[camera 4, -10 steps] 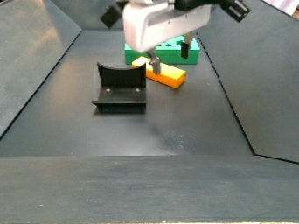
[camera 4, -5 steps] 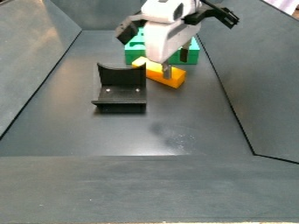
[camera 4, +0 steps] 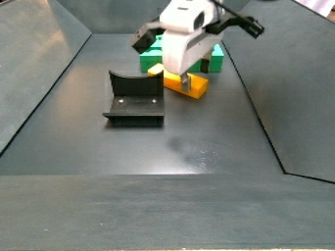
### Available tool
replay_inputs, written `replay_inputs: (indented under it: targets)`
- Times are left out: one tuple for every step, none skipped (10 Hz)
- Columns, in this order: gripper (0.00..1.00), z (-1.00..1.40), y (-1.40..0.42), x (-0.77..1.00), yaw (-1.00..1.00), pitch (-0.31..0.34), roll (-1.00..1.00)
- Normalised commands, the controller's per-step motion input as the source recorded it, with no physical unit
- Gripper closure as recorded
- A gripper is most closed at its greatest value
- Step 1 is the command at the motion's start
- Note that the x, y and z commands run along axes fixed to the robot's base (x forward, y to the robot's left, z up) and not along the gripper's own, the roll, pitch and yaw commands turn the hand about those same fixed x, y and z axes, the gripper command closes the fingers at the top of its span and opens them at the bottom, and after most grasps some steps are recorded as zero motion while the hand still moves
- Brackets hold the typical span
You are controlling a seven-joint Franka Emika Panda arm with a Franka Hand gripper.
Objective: Pick up the rectangle object. Move up. Place the rectangle object on the fixture. Regrasp the rectangle object. Move to above the board. Insert the rectangle object.
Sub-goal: Pick up the rectangle object.
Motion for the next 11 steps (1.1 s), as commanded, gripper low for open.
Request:
replay_inputs:
  targets:
    - [0.00,-0.03,0.00,0.00,0.00,0.000,0.01]
    - [0.00,-0.35,0.00,-0.16,0.00,-0.043,0.10]
    - [0.00,-0.25,0.00,-0.11,-0.33,-0.071,0.07]
    - [0.00,-0.10,0.00,-0.05,-0.53,-0.067,0.02]
    - [0.00,-0.01,0.00,0.00,-0.45,-0.059,0.00]
    - [0.00,0.00,0.01,0.08,-0.06,0.000,0.00]
    - [0.00,0.00,0.00,0.01,-0.07,-0.001,0.00]
    - [0.00,-0.08,0.00,0.06,-0.22,-0.031,0.01]
    - [0.00,-0.07,0.00,0.03,-0.27,-0.036,0.00]
    - [0.00,-0.03,0.00,0.03,0.00,0.000,0.00]
    - [0.00,-0.31,0.00,0.00,0.00,-0.039,0.00]
